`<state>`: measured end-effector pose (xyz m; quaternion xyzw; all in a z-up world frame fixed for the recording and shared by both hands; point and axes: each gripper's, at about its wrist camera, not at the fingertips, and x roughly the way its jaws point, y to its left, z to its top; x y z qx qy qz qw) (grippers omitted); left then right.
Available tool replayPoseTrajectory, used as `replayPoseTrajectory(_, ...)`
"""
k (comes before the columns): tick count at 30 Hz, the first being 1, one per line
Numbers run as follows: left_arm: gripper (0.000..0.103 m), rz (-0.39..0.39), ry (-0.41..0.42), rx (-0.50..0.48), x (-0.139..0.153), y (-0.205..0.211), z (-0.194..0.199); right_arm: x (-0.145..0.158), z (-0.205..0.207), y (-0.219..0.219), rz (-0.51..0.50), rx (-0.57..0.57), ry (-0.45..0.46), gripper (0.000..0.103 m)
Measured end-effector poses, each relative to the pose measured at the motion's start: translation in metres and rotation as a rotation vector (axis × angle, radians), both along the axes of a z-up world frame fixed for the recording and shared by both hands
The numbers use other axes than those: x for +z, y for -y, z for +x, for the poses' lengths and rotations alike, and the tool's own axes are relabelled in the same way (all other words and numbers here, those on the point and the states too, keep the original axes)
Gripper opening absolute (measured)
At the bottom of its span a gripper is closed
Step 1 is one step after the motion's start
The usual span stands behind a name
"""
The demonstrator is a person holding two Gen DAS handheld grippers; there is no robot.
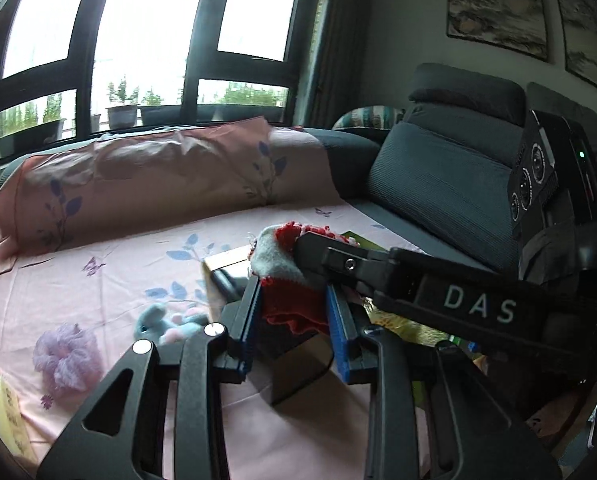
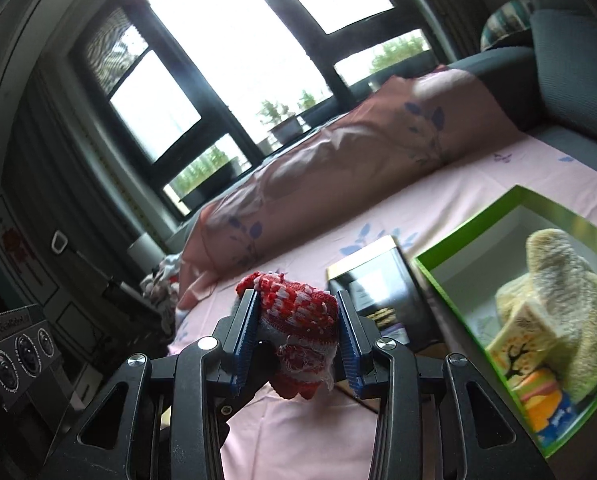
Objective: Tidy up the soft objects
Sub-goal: 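Lift the knitted hat and carry it over the green-rimmed box, then drop the knitted hat into the box by opening the right gripper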
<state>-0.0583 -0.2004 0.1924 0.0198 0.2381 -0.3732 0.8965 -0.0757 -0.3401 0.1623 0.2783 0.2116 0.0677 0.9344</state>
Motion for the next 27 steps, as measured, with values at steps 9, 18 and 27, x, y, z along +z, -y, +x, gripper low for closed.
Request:
replayPoseTrajectory(9,0.028,0.084,-0.072,-0.25,-0.011,0.113,0.001,-0.031,-0.043,0.099,0.161,-0.264,0.017,0.04)
replayPoseTrajectory(18,0.028,0.113,-0.251,-0.371,-0.043,0.185,0.01,-0.072,-0.069,0.162,0.319,-0.465,-0.047,0.04)
replayPoseTrajectory(27,0.036,0.116,-0.321,-0.353,-0.058,0.201,0.013,-0.091,-0.066,0.181,0.338,-0.565,-0.119,0.04)
